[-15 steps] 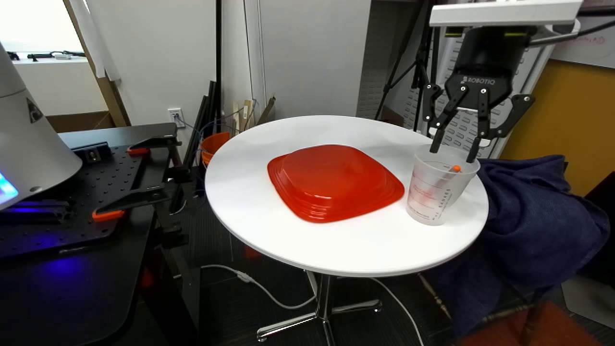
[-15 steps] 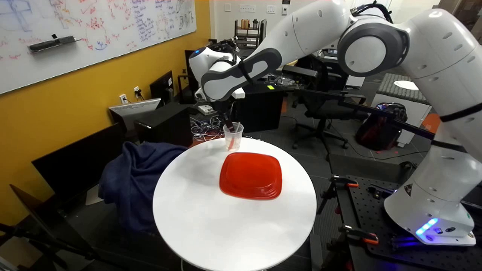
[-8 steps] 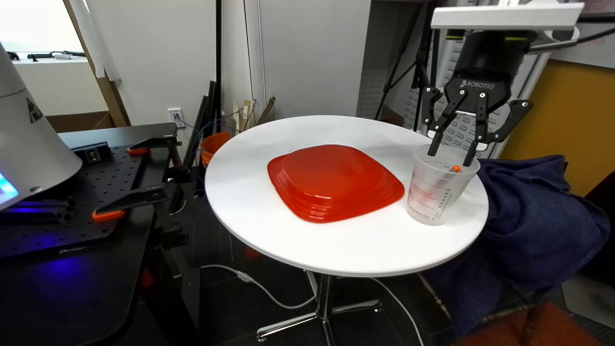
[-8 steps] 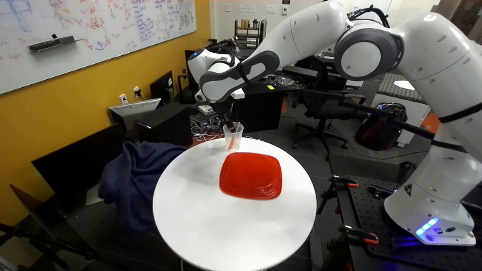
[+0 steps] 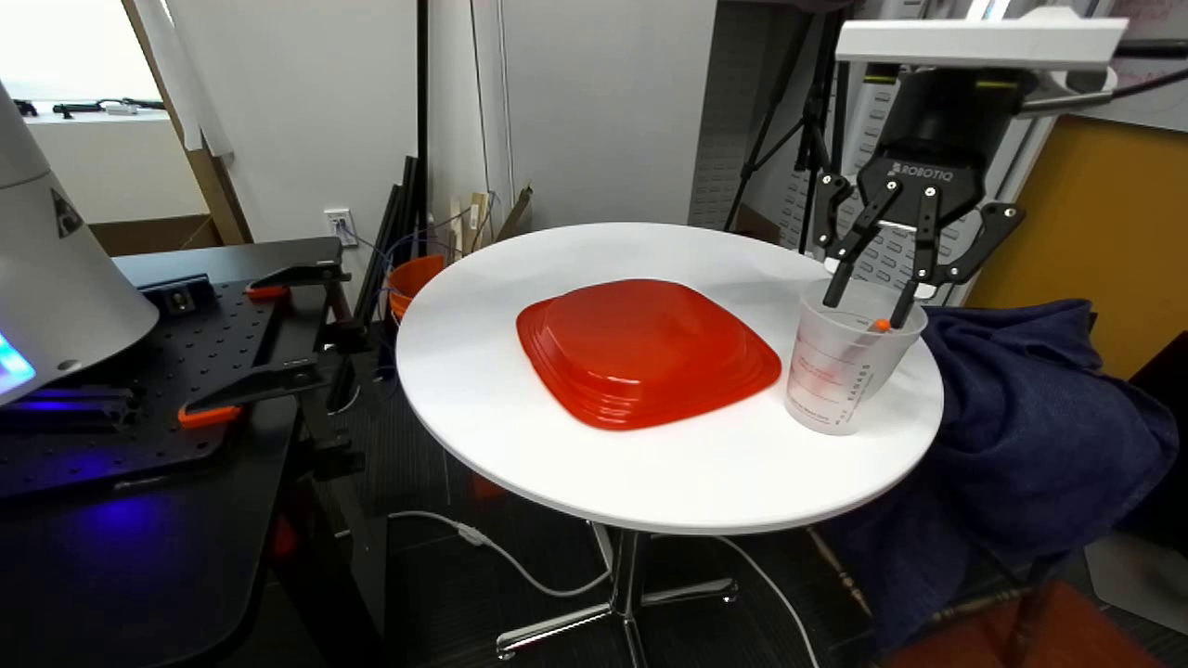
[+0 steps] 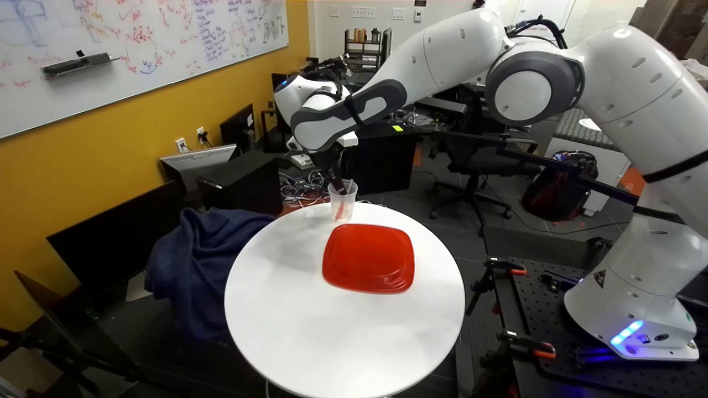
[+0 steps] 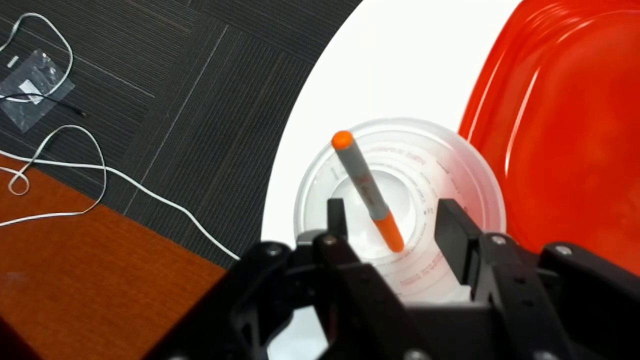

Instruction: Remove the orange marker from the clear cup

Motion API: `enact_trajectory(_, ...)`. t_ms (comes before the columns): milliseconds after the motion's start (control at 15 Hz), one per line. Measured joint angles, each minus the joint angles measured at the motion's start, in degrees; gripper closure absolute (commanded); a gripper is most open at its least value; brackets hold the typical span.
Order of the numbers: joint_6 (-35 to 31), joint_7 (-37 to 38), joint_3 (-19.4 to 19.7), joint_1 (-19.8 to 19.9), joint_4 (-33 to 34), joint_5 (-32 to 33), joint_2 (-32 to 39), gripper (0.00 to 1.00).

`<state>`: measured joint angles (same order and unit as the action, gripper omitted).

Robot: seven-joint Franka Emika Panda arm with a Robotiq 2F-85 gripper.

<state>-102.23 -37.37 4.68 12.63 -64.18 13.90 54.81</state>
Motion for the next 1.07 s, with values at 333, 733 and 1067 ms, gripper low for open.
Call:
enact_trajectory(333, 1.71, -0.05, -0.07, 0.26, 2.13, -0.01, 1.43, 0.50)
enact_trajectory(733, 4.86, -0.07, -0.08, 0.37, 4.57, -0.01, 2.88, 0.50)
enact_trajectory(1067, 8.70, -0.07, -0.08, 0.37, 6.89, 0.00, 3.97, 0.49)
